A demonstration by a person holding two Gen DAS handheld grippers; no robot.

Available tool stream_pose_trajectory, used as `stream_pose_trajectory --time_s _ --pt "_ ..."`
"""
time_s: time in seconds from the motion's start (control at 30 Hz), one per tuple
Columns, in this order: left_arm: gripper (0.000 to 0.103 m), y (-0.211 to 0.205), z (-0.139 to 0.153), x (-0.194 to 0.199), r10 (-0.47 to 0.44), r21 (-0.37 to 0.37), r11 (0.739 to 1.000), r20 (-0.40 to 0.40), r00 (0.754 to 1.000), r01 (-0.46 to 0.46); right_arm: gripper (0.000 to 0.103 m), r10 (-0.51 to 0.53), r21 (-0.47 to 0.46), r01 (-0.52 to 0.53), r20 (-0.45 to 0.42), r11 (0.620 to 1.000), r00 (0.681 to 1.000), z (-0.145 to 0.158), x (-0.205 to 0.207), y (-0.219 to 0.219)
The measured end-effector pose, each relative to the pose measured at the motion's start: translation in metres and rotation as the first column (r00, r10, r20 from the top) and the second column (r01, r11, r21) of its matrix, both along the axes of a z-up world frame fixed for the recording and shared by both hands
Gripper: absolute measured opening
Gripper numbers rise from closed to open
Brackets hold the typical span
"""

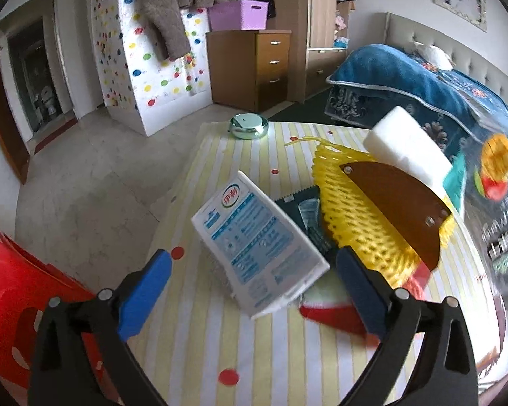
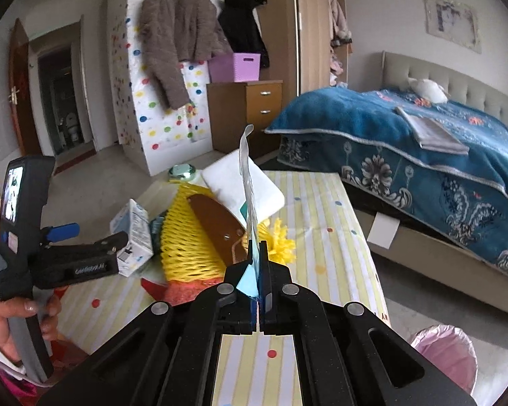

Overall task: Collect trash
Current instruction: 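Grasp the thin clear strip with the right tool while the left tool grasps the white milk carton, then carry strip and carton over the pink bin and open both tools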

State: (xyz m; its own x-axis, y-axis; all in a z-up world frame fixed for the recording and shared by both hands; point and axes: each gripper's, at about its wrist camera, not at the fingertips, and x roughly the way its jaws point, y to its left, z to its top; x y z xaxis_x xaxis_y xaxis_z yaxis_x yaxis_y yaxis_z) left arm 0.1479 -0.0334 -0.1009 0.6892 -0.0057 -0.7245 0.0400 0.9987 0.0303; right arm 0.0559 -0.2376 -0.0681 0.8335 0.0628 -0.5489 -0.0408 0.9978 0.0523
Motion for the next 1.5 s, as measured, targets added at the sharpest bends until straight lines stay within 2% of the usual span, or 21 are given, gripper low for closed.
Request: stream_pose_trajectory --time_s 0.17,0.4,0.47,0.5,0.7,0.9,1.07,1.27,1.37,1.5 --pt "0.095 0.006 -0.016 0.021 0.062 -0.020 0.998 -0.074 0.995 -0.064 0.000 -0.009 0.006 0.009 -0.017 1.000 1.000 -0.008 0.006 -0.008" --pt "0.095 0.023 -0.042 0.026 0.022 -0.183 0.981 -0.205 0.979 -0.060 0.000 -0.009 0.017 0.009 -0.018 1.000 1.000 -0.011 0.005 -0.010" --pt "0.087 0.027 -0.046 0.026 0.014 -0.224 0.973 -0.214 0.977 -0.063 0.000 -0.009 0.016 0.010 -0.016 1.000 1.000 -0.011 0.002 -0.009" --pt "0.087 0.028 -0.046 0.025 0.012 -0.238 0.969 -0.214 0.977 -0.064 0.000 -0.010 0.015 0.010 -0.017 1.000 1.000 -0.010 0.003 -0.009" --pt "0.086 0.025 -0.028 0.003 0.025 -0.177 0.983 -0.113 0.993 -0.045 0.000 -0.016 0.005 0.016 -0.010 1.000 1.000 -0.006 -0.006 -0.008" --pt "0.085 0.015 -0.008 -0.026 -0.030 -0.120 0.992 -0.036 0.999 0.026 0.000 -0.027 0.020 0.027 -0.003 0.999 1.000 0.000 -0.021 -0.010" --pt "0.085 0.003 0.014 -0.053 -0.100 -0.093 0.990 0.037 0.994 0.103 0.000 -0.051 0.030 0.051 0.009 0.998 0.999 0.008 -0.039 -0.017" --pt "0.085 -0.028 0.037 -0.085 -0.241 -0.107 0.962 0.105 0.965 0.252 0.000 -0.081 0.052 0.080 0.022 0.995 0.996 0.013 -0.067 -0.032" --pt "0.085 -0.053 0.041 -0.095 -0.319 -0.101 0.938 0.114 0.941 0.331 0.000 -0.107 0.060 0.105 0.023 0.993 0.994 0.014 -0.083 -0.043" --pt "0.085 -0.094 0.042 -0.104 -0.431 -0.086 0.893 0.118 0.895 0.442 0.000 -0.171 0.059 0.170 0.022 0.984 0.985 0.014 -0.108 -0.066"
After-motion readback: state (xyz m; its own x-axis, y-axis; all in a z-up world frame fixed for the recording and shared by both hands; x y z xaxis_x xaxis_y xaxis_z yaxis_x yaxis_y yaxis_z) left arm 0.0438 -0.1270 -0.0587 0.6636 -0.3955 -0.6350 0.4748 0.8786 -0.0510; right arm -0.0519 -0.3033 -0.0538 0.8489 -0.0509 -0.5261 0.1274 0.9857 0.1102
